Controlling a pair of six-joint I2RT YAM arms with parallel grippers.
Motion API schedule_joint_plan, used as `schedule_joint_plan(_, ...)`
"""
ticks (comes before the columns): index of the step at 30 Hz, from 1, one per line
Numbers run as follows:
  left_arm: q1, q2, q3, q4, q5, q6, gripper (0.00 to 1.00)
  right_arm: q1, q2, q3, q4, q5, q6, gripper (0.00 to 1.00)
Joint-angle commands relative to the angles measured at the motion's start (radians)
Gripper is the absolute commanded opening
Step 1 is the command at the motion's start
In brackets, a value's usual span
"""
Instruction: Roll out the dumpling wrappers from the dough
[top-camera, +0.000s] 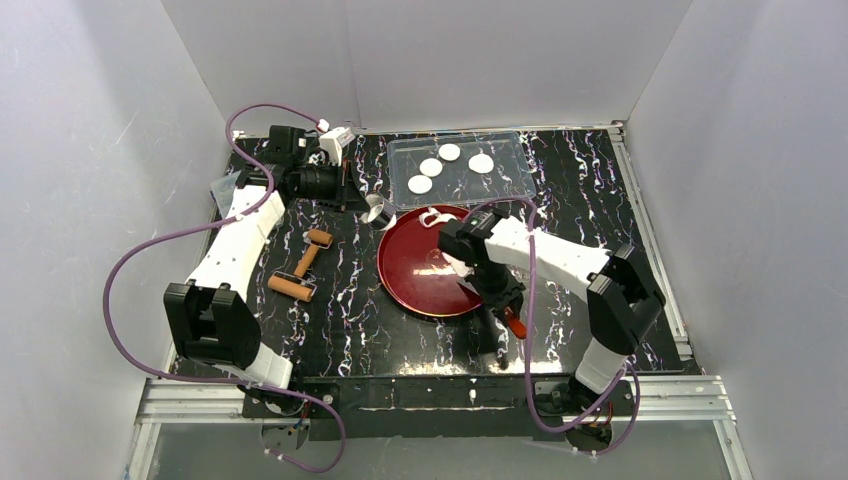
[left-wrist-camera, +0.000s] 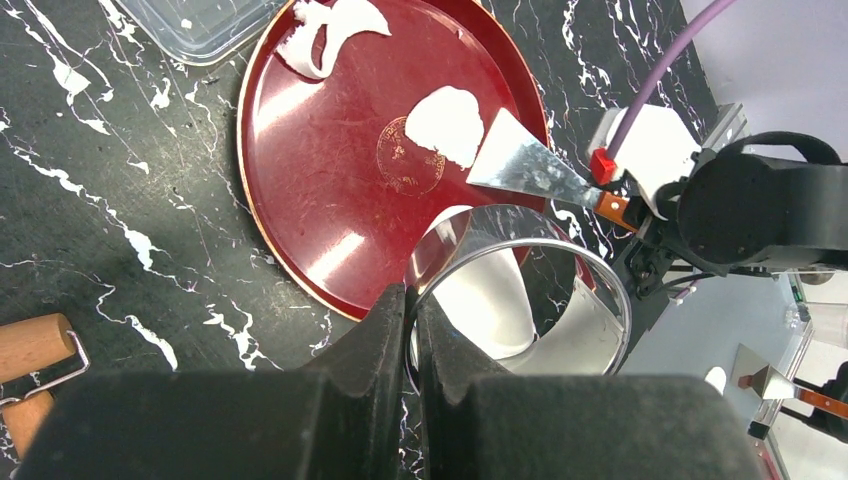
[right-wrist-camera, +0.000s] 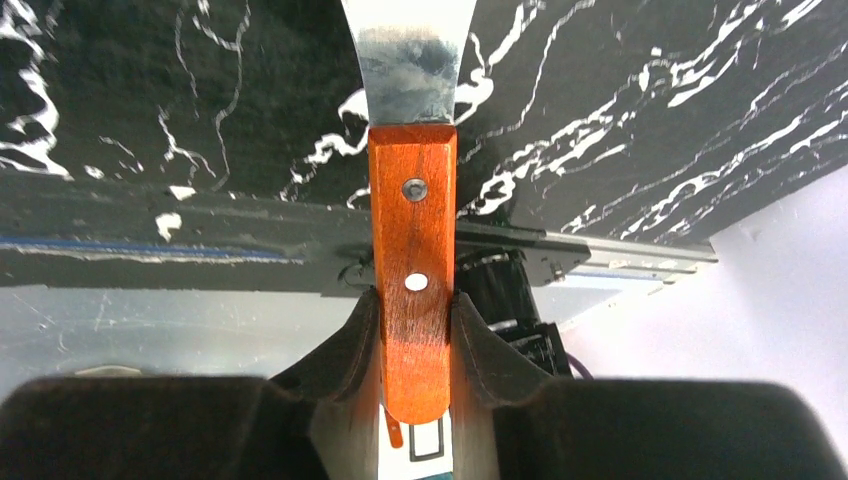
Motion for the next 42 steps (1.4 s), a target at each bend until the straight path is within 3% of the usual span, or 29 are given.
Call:
schedule_joint_plan(1,0.006,-0.06,0.002,-0.003,0.017,0.004,0.0,-0.032,0.024,0.054,0.071,0.038,-0.007,0.01)
schedule_joint_plan(17,0.007,-0.067,0.006,-0.004,0.013,-0.001,0.0,-0.116,0.04,0.128,0.336,0.126,0.005,0.01)
schedule_joint_plan(26,0.006,-0.055,-0.004,-0.006,0.012,0.0,0.0,-0.156,0.096,0.203,0.366,0.14,-0.022,0.01)
schedule_joint_plan(42,-0.075,0.063,-0.002,0.042,-0.119,0.026,0.0,-0.086,-0.253,-0.02,0.297,0.03,0.005,0.01)
